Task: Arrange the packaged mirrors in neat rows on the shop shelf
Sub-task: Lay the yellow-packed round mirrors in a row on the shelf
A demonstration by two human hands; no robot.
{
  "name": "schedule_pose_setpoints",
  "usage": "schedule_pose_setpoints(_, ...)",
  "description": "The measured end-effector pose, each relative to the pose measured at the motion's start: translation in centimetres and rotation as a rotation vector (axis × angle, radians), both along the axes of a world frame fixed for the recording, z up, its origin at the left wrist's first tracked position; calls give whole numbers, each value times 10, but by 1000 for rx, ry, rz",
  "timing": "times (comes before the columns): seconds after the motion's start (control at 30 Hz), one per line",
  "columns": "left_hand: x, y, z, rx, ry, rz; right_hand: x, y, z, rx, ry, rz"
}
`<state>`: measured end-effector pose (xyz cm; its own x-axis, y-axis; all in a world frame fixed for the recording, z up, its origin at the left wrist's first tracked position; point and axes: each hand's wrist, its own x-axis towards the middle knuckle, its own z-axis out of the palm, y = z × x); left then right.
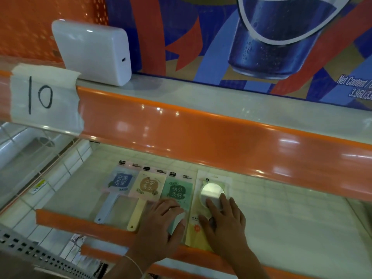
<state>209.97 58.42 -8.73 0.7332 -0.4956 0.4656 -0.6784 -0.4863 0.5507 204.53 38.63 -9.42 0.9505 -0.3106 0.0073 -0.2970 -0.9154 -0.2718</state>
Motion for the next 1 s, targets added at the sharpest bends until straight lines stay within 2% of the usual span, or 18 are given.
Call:
schedule_pose_setpoints(0.6,-1,0,2,-5,14,9,0,6,10,65,63,7)
schedule_pose_setpoints(0.77,-1,0,5,-21,44,10,-8,-13,25,291,-112,-59)
schedule_pose_setpoints(1.0,-16,-43,18,-73,40,-34,-38,-70,27,423,-261,-242)
